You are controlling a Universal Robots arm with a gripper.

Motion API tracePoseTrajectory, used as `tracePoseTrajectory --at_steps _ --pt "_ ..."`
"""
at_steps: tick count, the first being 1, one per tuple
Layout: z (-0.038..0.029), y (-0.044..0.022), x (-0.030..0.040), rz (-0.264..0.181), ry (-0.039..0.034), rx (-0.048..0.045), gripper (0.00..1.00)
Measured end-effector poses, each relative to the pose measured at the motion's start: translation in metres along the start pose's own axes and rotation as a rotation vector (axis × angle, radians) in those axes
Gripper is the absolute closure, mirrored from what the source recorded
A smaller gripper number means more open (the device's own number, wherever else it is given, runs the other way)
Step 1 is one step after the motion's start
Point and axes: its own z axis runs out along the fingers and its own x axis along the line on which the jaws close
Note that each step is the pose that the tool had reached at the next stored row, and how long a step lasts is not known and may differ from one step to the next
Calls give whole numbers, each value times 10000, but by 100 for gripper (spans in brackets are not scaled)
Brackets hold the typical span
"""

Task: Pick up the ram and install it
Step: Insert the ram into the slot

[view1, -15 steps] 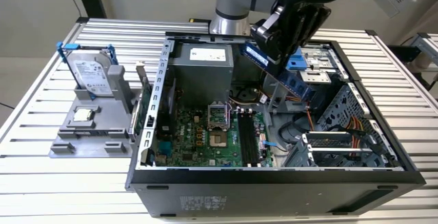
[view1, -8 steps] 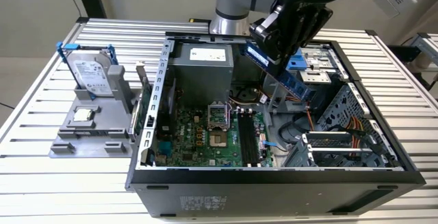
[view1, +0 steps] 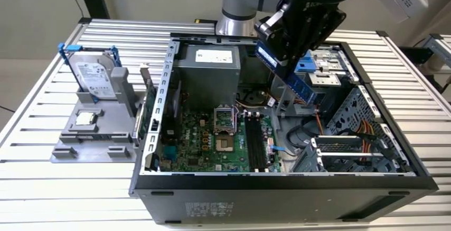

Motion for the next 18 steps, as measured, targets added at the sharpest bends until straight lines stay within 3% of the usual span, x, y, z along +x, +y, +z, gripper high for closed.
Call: tracePoseTrajectory --at_steps 18 --pt "0 0 0 2304 -39 3 100"
